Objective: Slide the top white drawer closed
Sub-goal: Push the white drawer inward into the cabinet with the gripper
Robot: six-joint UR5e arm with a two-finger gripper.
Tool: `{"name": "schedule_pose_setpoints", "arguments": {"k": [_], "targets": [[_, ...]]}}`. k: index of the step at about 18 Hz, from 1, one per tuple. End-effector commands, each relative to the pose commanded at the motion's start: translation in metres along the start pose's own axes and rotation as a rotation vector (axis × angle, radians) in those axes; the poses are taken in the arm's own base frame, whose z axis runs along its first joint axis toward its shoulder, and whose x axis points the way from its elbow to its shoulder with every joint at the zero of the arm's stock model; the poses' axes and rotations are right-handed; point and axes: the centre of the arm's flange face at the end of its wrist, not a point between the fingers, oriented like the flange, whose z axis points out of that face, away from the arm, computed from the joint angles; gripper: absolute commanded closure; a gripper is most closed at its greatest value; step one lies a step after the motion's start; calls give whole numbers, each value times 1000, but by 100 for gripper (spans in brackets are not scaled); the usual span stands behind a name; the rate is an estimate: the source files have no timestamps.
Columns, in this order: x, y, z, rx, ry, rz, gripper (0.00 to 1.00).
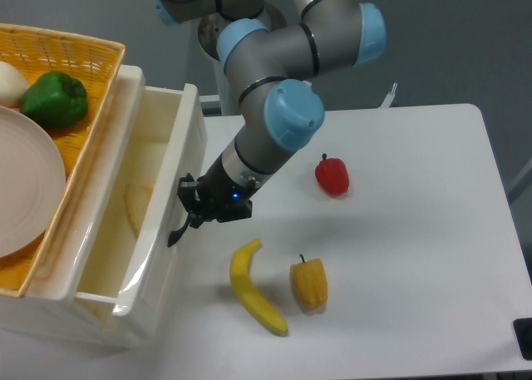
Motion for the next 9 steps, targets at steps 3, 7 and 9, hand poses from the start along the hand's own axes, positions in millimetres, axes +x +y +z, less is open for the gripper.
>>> {"name": "schedule_pose_setpoints", "arguments": {"k": [3,7,9], "targets": [[7,0,5,-7,2,2,93],[16,0,11,-18,5,9,93],[20,0,14,-23,7,13,93]]}}
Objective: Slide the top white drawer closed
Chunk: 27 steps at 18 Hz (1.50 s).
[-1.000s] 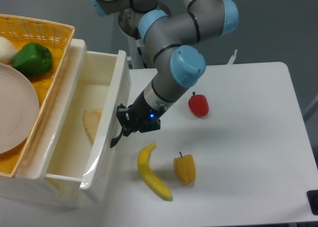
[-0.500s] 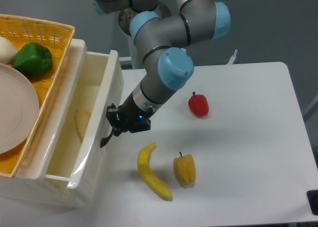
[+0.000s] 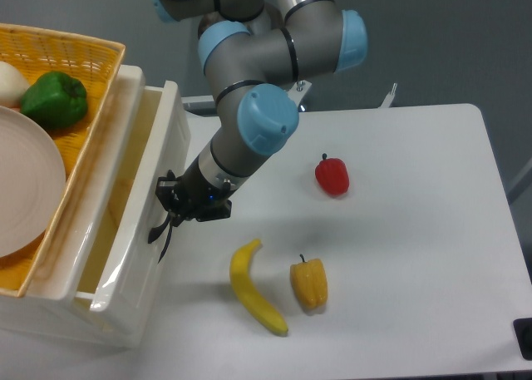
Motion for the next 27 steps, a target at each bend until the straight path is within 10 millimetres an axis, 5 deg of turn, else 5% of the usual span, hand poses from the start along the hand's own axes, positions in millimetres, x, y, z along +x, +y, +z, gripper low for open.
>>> {"name": "schedule_pose_setpoints", "arguments": {"k": [18,19,22,27], "targets": [[25,0,15,-21,5,25,93],[24,-1,13,-18,4,26,91],[16,-2,7,-10,-10,27,64],[-34,1,-25,28,-72,11,41]]}}
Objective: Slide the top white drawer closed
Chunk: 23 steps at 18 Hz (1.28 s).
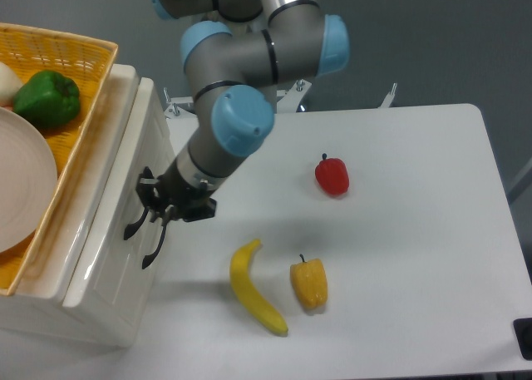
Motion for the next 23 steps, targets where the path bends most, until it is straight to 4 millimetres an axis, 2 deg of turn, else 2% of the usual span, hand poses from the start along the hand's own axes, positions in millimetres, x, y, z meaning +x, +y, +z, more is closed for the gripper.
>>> {"name": "schedule_pose_setpoints", "arguments": {"k": [6,10,12,19,23], "targets": [[-77,17,-44,27,-90,25,26],[-135,39,-77,50,-131,45,10],[-157,50,-90,28,-181,59,3],[-229,87,-131,24,-260,127,0],[-264,106,-141,-46,-335,215,0]]}}
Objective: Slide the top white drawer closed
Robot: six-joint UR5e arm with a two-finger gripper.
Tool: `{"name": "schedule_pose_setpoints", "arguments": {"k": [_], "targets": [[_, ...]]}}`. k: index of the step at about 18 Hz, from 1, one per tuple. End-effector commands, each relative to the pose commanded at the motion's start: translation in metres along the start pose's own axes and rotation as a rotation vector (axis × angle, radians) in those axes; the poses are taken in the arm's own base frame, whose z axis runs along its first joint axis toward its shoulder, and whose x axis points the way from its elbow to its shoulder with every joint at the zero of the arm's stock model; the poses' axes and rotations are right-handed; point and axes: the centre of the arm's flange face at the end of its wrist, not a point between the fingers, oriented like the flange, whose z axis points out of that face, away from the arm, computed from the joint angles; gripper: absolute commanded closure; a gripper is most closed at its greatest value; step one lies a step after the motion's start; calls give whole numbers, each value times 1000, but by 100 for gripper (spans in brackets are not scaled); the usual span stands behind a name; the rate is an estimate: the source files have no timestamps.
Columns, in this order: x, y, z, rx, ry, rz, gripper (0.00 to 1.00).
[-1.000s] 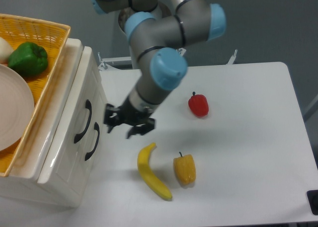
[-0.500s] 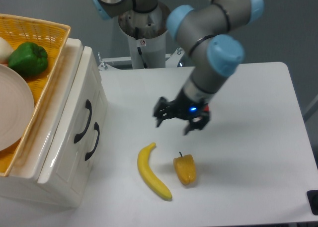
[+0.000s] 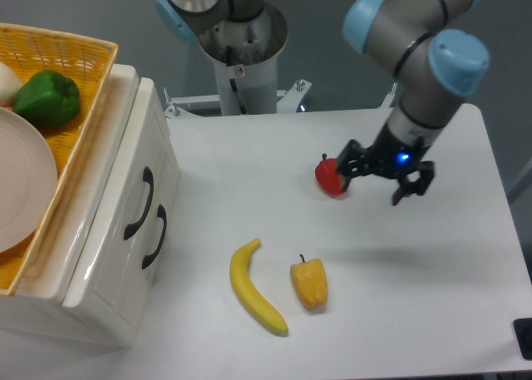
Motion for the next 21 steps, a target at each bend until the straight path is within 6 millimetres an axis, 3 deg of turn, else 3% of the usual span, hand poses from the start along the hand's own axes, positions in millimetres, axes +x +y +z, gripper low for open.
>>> {"name": "schedule_pose_setpoints", "arguments": {"k": [6,11,14,21], "targets": [[-48,34,8,-137,-80,245,0],[-92,61,22,-149,-67,371,0],[-102,64,21,-147,-97,452,0],[-117,61,33,-145,-126,457,0]]}}
